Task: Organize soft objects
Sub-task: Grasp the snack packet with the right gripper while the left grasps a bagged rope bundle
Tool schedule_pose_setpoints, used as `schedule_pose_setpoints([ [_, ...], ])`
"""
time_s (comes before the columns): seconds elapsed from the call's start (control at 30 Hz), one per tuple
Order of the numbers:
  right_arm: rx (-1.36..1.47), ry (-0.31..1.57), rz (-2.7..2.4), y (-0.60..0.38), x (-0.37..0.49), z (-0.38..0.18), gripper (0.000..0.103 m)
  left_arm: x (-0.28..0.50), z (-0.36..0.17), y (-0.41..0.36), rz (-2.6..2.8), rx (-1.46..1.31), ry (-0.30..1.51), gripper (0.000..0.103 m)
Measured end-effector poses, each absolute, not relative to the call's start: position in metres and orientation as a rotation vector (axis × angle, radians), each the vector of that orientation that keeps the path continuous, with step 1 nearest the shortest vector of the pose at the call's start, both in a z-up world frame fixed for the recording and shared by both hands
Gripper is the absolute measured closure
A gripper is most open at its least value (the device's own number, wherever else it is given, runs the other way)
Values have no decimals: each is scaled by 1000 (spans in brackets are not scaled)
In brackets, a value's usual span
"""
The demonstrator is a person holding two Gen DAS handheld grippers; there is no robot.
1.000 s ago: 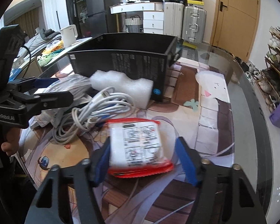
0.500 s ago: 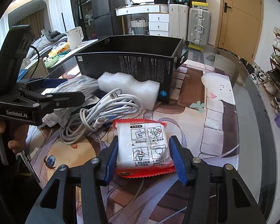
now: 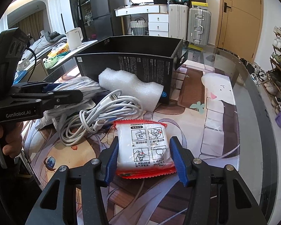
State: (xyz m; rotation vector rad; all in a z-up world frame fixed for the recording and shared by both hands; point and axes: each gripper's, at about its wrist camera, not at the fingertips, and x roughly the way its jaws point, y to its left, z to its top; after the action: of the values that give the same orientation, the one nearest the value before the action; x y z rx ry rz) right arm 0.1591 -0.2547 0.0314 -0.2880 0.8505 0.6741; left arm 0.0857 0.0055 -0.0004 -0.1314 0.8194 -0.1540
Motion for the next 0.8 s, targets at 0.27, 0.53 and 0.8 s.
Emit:
schedule_pose_setpoints([
  [0.27,-280,807,680,-257,155,44,52,73,14,14,-142,-139,755,64],
  [0.53,-262,760,686,-262,149,61,55,63,37,24,-116,-156,677,64],
  [0.8,-226,679,684,-267,139,86,55,67,51,25,-113,-156,632,64],
])
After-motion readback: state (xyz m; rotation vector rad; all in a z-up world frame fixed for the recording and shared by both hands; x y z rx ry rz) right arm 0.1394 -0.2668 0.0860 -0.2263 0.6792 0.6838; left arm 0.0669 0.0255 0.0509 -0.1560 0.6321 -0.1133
